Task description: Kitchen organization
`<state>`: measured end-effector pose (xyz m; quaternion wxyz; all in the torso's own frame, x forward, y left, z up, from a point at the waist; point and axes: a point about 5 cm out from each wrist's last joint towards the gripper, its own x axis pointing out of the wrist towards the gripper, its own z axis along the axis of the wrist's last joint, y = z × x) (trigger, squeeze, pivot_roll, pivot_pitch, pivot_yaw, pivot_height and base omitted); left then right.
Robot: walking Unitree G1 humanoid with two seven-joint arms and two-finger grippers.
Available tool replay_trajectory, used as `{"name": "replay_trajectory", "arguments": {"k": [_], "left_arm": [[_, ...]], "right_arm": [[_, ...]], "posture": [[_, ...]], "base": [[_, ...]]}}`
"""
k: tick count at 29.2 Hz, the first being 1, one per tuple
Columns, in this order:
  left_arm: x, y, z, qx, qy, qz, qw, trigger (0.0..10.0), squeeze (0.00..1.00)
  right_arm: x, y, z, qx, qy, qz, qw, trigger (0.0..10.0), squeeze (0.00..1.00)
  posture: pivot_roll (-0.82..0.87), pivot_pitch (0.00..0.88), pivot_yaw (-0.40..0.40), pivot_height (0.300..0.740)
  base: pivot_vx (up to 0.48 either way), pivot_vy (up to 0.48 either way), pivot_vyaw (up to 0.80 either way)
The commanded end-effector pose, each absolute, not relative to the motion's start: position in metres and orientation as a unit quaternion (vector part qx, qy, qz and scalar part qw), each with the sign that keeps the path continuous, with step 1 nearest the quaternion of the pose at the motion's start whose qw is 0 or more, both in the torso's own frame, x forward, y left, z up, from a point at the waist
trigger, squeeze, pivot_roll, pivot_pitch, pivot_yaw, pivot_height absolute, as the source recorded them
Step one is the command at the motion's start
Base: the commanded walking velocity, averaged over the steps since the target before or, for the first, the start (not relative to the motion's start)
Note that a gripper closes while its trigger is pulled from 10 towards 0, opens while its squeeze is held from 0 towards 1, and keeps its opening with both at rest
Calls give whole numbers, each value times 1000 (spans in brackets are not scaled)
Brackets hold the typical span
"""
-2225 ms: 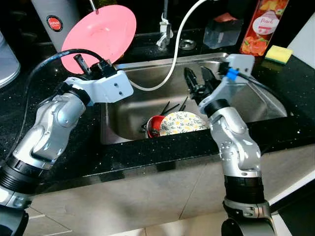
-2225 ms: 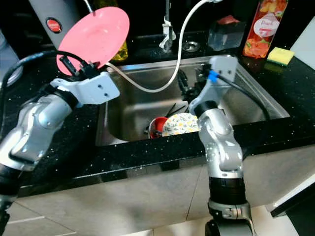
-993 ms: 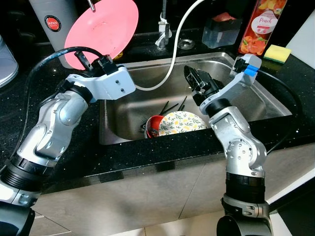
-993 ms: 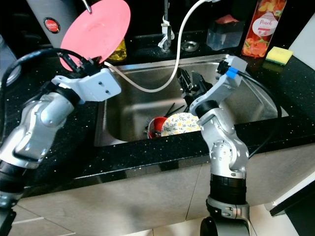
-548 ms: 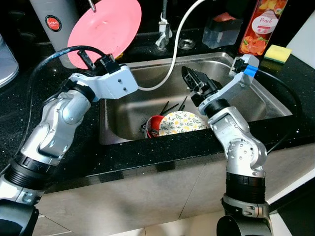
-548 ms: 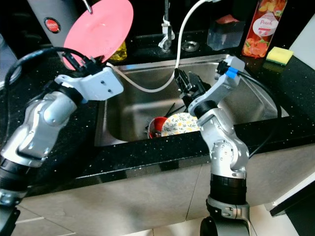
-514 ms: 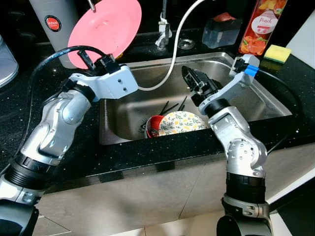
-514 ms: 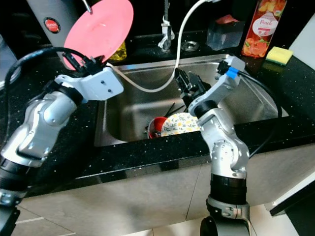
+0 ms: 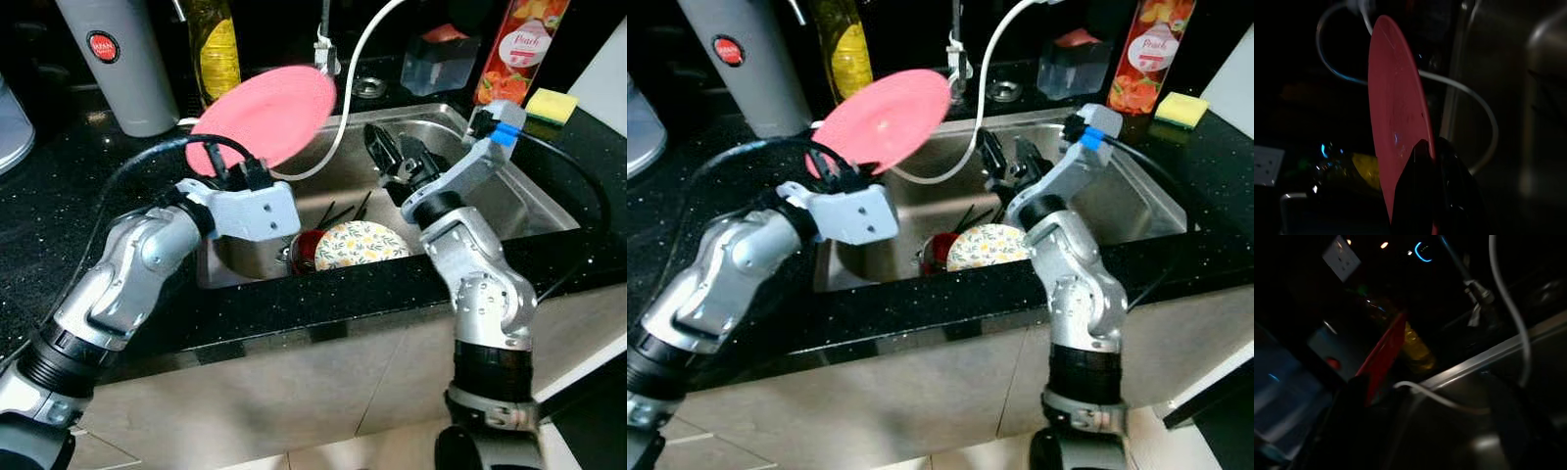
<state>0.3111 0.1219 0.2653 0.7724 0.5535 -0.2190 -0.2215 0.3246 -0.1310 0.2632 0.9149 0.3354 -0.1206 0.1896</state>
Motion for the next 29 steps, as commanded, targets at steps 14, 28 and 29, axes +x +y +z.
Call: {"name": "replay_trajectory", "arguments": {"k": [14, 28, 29], "left_arm": [[307, 83, 263, 552, -269, -286, 735, 10000, 0], [300, 70, 256, 550, -286, -315, 719, 10000, 0], [300, 70, 256, 551, -286, -315, 718, 10000, 0]], "right_arm": [[322, -131, 274, 476, -92, 252, 837, 10000, 0], [328, -126, 256, 478, -15, 226, 849, 0, 0], [329, -127, 255, 479, -13, 219, 850, 0, 0]], "posture": [[83, 59, 29, 740], [79, 59, 27, 740], [79, 59, 27, 740]], "base": [[0, 0, 0], [0, 0, 0], [0, 0, 0]]}}
